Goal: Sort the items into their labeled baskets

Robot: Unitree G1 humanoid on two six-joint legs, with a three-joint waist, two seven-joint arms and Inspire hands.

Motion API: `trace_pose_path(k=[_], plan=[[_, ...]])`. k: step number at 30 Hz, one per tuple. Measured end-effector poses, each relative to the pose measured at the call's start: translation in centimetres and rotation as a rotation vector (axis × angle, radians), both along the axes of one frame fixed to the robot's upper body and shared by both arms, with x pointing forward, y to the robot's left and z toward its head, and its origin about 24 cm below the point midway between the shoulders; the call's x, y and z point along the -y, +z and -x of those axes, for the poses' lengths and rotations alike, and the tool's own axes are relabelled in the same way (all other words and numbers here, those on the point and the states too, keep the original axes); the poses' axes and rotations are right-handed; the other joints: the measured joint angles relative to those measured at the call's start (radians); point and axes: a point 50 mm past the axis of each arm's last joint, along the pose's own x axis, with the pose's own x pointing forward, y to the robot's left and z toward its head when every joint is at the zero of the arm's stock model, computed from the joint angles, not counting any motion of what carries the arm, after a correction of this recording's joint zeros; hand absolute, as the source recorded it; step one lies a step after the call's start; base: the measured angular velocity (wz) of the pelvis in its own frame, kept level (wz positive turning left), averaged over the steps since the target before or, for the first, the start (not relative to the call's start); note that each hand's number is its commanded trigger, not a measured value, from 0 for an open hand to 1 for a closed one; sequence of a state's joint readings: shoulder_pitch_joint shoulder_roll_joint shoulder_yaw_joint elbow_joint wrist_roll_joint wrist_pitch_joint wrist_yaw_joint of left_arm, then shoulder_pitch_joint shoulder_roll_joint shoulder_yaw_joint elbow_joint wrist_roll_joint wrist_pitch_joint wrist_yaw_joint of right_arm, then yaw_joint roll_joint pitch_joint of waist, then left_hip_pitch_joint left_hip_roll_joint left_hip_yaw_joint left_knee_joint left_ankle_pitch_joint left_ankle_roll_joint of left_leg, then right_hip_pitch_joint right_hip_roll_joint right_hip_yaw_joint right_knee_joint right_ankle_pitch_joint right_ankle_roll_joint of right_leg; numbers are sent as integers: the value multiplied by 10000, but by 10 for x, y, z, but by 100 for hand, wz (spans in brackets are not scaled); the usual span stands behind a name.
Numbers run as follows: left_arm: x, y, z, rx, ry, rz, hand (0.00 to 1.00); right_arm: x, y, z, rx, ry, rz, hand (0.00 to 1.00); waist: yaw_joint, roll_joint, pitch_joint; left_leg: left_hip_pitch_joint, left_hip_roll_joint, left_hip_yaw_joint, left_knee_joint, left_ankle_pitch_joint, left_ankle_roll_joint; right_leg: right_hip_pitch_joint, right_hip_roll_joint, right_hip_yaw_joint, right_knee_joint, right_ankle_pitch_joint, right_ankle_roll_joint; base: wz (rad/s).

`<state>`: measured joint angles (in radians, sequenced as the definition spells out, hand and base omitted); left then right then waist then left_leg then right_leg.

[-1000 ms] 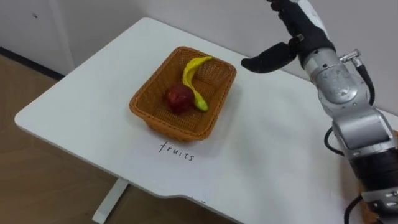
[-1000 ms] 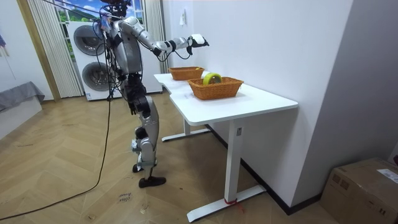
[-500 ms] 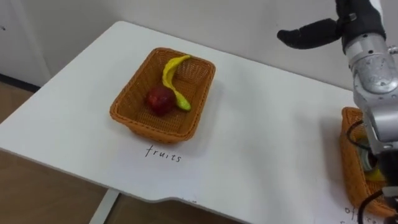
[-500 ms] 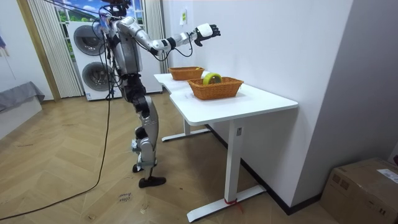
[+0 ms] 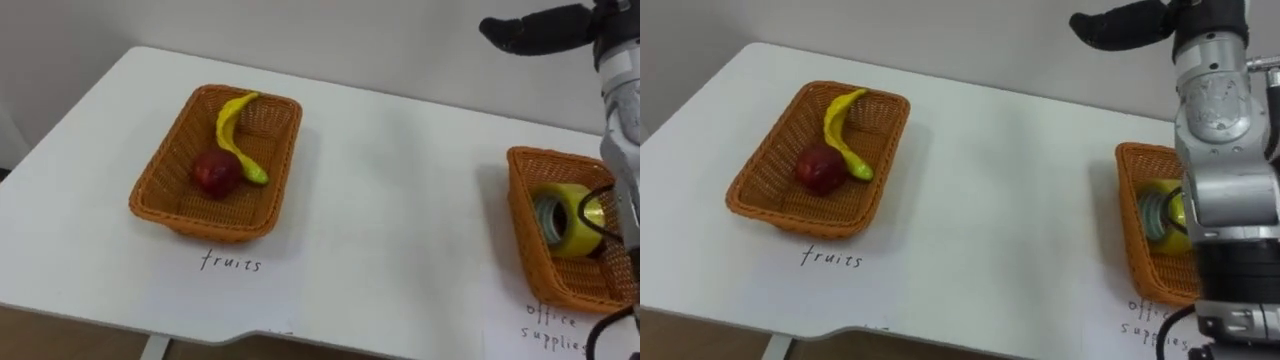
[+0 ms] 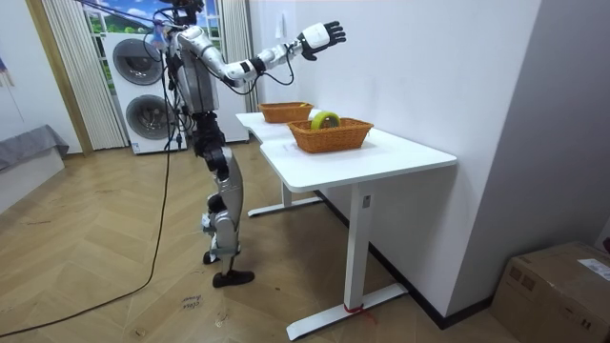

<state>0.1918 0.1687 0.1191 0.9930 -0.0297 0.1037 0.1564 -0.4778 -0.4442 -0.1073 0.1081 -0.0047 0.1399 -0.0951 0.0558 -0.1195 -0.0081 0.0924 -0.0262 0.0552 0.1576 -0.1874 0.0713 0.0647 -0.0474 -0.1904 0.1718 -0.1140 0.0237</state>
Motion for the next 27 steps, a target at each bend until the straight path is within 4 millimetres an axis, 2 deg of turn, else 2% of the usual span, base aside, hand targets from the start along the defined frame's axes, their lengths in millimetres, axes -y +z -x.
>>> trace_pose_path(k=[5, 10, 13, 17, 20, 24, 27], plan=[[-2, 0, 3, -14, 149, 54, 0, 12, -8, 13, -62, -397, -167, 0, -172, -34, -8, 35, -9, 27, -50, -11, 13, 15, -3, 25, -3, 1, 0, -2], [-4, 0, 13, -206, 304, 28, 0, 28, -1, 19, 408, -1241, -425, 0, -305, 10, -1, 17, 19, 241, -72, -22, 11, -122, 35, 231, 30, 3, -3, -12], [-5, 0, 16, -272, 384, 12, 0, 34, 1, 21, 659, -1726, -555, 0, -516, 36, -3, 34, 34, 248, -47, -22, 6, -109, 49, 240, 29, 7, -9, -2], [-6, 0, 18, -250, 512, -19, 0, 54, -6, 41, 1010, -2839, -700, 0, -540, 88, 29, 63, 43, 266, -71, -23, 2, -101, 62, 262, 25, 7, -10, 0], [-6, 0, 22, -227, 588, -59, 0, 65, -10, 51, 1269, -3554, -804, 0, -751, 144, 55, 48, 46, 280, -94, -28, -3, -126, 61, 267, 30, 7, -10, -1], [-7, 0, 32, -389, 736, -82, 0, 82, -19, 68, 1445, -4534, -1543, 0, -877, 217, 33, 73, 137, 491, -62, -111, -62, -157, 161, 492, 30, 24, -37, -15], [-7, 0, 35, -411, 842, -121, 0, 91, -23, 77, 1579, -5381, -1653, 0, -1068, 272, 3, 91, 154, 525, -69, -114, -71, -158, 186, 506, 27, 24, -39, -4]])
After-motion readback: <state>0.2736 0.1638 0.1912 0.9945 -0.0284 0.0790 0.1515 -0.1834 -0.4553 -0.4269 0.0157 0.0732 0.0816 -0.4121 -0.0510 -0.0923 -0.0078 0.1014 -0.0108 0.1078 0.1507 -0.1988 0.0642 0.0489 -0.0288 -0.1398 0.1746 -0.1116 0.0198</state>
